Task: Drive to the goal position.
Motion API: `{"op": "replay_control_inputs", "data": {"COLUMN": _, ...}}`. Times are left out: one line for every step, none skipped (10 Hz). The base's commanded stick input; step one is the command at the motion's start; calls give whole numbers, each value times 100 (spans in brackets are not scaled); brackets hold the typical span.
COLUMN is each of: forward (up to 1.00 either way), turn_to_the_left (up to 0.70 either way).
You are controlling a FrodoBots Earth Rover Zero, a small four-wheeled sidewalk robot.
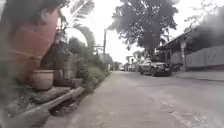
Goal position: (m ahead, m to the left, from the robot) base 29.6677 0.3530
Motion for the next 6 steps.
{"op": "replay_control_inputs", "data": {"forward": 70, "turn_to_the_left": -34}}
{"op": "replay_control_inputs", "data": {"forward": 70, "turn_to_the_left": -14}}
{"op": "replay_control_inputs", "data": {"forward": 70, "turn_to_the_left": 0}}
{"op": "replay_control_inputs", "data": {"forward": 70, "turn_to_the_left": 0}}
{"op": "replay_control_inputs", "data": {"forward": 70, "turn_to_the_left": 0}}
{"op": "replay_control_inputs", "data": {"forward": 70, "turn_to_the_left": 0}}
